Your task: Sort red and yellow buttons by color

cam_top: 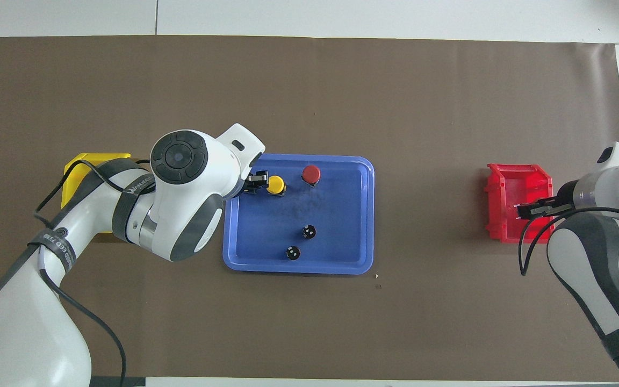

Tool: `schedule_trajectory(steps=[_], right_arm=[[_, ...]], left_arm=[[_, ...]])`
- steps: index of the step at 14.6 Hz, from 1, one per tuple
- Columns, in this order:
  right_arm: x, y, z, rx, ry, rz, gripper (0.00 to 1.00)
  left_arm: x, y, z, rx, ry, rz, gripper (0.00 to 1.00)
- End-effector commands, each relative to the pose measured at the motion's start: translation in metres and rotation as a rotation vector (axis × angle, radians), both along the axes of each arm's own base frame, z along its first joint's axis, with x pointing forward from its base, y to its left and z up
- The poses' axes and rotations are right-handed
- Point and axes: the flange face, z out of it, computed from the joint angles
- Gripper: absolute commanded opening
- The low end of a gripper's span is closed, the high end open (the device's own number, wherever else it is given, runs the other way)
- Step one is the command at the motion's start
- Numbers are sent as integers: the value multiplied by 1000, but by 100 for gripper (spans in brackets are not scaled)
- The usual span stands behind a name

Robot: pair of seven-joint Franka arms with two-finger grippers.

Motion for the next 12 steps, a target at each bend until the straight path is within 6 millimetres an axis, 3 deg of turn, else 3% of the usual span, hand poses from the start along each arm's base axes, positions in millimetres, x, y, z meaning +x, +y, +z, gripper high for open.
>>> schedule_trajectory(steps=[1, 2, 3, 5, 7, 8, 9, 10, 12], right_arm=[[-14, -1, -21, 9, -25, 9, 22], [-15, 0, -24, 9, -22, 11, 23], [-16, 2, -26, 10, -21, 14, 24], [-16, 1, -33, 12, -9, 12, 30], [-16, 1, -34, 12, -7, 12, 54], [-16, 1, -34, 12, -5, 14, 59], [-16, 1, -34, 12, -5, 12, 70], [-15, 1, -32, 12, -4, 14, 75], [-2, 1, -12, 14, 8, 21, 82]], left_arm=[[0, 0, -1, -3, -19, 9, 54], [1, 0, -2, -4, -18, 16, 23], [3, 1, -1, -5, -21, 19, 6], [7, 1, 6, -11, -26, 33, 1], [11, 1, 24, 1, -10, 45, 1], [14, 3, 42, 17, 12, 46, 1], [13, 7, 66, 34, 34, 39, 1], [12, 18, 81, 49, 45, 31, 1], [24, 69, 98, 77, 62, -13, 1]])
